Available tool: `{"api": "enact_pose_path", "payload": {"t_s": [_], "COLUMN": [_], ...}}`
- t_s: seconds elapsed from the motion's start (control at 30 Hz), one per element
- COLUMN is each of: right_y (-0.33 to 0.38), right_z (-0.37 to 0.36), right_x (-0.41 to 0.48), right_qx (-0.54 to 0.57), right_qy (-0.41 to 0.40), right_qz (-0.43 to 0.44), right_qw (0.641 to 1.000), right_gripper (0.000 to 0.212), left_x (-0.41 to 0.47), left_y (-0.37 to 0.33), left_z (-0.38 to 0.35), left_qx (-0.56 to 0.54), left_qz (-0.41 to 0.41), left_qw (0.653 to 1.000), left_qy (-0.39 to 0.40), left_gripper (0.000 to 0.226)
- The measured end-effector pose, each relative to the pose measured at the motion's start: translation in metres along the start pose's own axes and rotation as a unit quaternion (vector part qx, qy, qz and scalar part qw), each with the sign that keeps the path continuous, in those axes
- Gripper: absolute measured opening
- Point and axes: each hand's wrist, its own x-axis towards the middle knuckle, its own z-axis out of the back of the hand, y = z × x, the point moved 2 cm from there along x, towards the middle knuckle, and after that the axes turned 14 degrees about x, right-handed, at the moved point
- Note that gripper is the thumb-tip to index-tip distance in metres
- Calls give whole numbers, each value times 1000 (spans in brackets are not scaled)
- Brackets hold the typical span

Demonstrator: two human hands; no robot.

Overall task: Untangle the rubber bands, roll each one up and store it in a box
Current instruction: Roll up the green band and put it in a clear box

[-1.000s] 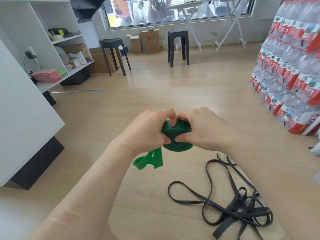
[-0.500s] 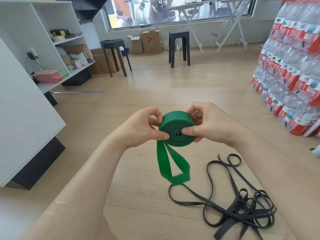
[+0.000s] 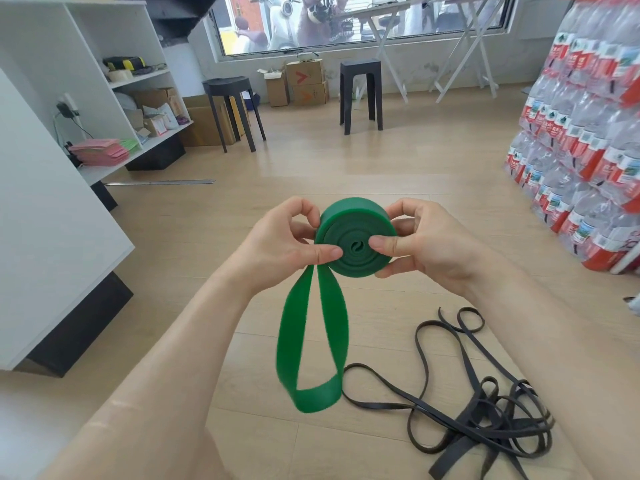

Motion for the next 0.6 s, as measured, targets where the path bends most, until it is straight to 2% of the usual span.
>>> {"api": "enact_pose_path", "payload": {"t_s": [0.2,0.3,0.37,0.53,0.6], "right_y": [-3,-2,-1,-6,-5], "right_z": [-2,-3,-3,-9,-8], "right_x": [0,0,0,-2,-1], "right_qx": [24,63,91,137,88], "right_qy": [-15,-18,-20,-12,4], "right_qz": [-3,2,3,-15,-29], "right_qw": [1000,998,996,990,996], "right_gripper": [27,26,26,33,30], "left_x": [3,3,1,-2,-3], "left_y": [-1,-3,-3,-5,-7], "left_z": [0,2,2,0,3], "left_qx": [116,57,11,54,73], "left_qz": [-13,-6,-3,-10,-18], "left_qw": [993,997,999,998,996], "left_qy": [-33,-57,-44,-32,-43], "left_gripper": [31,30,35,47,47]}}
